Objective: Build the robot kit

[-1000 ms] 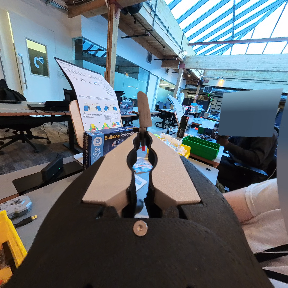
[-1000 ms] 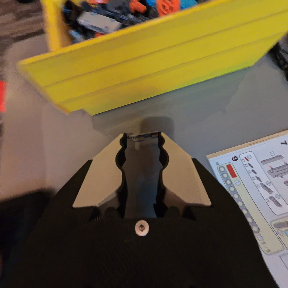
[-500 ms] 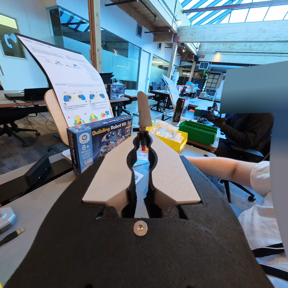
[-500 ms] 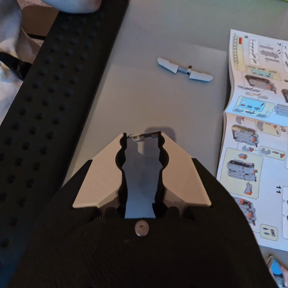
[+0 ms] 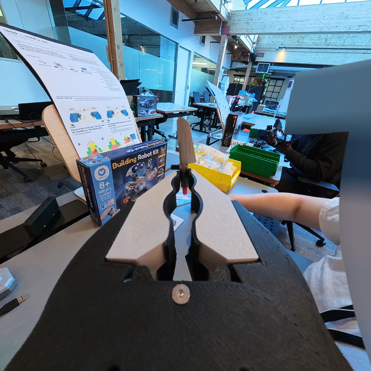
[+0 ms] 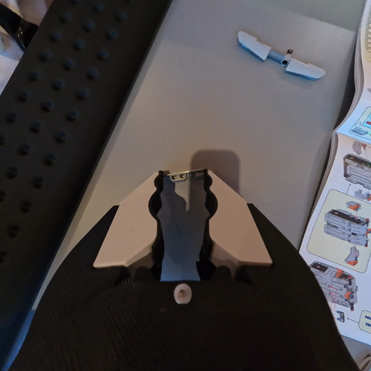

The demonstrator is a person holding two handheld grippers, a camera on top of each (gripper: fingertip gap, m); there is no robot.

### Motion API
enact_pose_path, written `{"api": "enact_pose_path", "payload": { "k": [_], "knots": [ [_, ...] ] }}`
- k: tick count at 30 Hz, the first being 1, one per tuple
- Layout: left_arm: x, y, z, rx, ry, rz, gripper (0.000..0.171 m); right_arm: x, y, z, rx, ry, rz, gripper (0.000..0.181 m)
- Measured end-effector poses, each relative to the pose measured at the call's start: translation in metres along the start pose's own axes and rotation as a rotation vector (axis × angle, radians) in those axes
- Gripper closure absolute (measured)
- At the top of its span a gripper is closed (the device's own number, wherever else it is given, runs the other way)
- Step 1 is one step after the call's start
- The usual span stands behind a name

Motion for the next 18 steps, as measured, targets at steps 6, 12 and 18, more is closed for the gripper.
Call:
{"api": "enact_pose_path", "payload": {
  "k": [6,12,18],
  "knots": [
    [-0.002,-0.006,-0.002,0.013,0.000,-0.015,0.167,0.009,0.024,-0.001,-0.141,-0.149,0.092,0.125],
    [-0.002,-0.016,-0.001,0.021,-0.008,-0.023,0.166,0.020,0.036,-0.015,-0.530,-0.879,0.322,0.151],
    [-0.011,-0.036,-0.018,0.176,0.000,-0.102,0.166,0.021,0.016,-0.012,-0.678,-0.962,0.165,0.156]
  ]
}}
Point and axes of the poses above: each gripper's, where its closed fingertips meet, y back along the fingers, x out of its top, z = x × y across the jaws, the point moved 5 cm from there along y, back along the fingers, and after that the axes turned 11 degrees about x, right-handed, at the moved point
